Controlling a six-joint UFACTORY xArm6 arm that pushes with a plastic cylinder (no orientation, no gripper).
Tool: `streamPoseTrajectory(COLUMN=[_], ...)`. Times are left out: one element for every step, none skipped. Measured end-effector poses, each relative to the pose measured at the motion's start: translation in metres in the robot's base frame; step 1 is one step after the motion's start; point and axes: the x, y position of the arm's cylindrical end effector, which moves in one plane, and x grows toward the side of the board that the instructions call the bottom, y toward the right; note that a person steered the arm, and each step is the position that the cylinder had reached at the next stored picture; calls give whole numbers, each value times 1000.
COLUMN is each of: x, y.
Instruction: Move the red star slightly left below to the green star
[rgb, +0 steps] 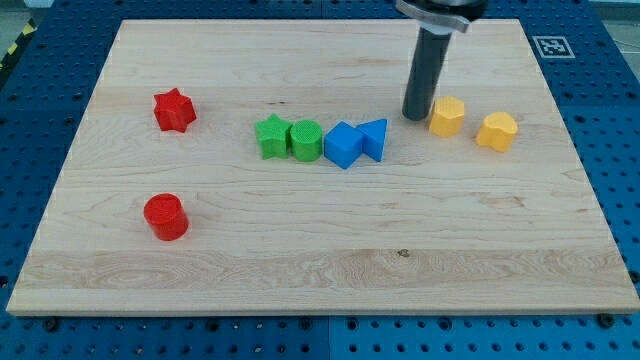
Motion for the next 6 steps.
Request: streamPoseTrajectory(x=[-39, -18, 6, 28, 24, -19], y=[-9, 26, 35, 38, 35, 8])
